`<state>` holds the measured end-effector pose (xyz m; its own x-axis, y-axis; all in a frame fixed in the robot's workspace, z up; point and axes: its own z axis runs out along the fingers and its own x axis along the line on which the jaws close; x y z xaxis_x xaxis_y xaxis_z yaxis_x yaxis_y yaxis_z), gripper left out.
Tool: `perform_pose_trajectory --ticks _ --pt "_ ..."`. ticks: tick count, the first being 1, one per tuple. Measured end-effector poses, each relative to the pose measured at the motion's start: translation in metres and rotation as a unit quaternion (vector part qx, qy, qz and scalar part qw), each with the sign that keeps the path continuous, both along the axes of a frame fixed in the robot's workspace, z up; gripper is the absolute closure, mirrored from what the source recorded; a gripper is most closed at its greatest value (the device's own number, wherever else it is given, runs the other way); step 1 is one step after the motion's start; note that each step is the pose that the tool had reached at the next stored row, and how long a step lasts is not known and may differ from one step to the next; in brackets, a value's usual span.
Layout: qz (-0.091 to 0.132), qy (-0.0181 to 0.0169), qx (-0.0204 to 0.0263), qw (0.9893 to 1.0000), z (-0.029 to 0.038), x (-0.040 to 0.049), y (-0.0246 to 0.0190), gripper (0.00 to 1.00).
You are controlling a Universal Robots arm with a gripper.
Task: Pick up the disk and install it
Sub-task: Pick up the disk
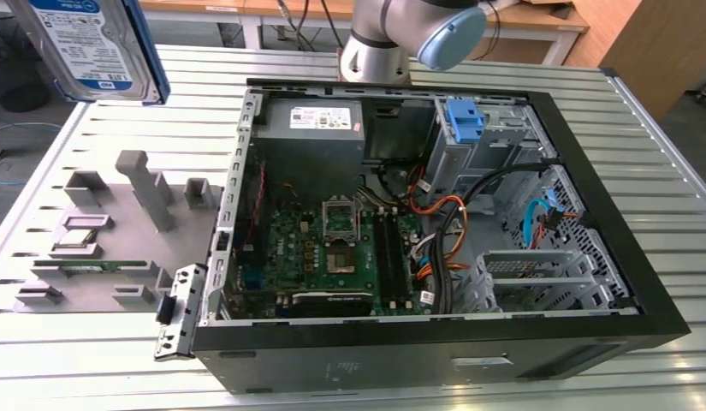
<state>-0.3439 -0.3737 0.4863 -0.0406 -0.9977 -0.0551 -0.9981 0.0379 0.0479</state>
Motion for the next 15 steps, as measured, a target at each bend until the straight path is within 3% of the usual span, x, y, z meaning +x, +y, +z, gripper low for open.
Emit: perform_pose_trajectory --ticks 15 --pt "0.000 0.0000 0.0000 1.0000 0.0000 0.0109 0.0000 0.65"
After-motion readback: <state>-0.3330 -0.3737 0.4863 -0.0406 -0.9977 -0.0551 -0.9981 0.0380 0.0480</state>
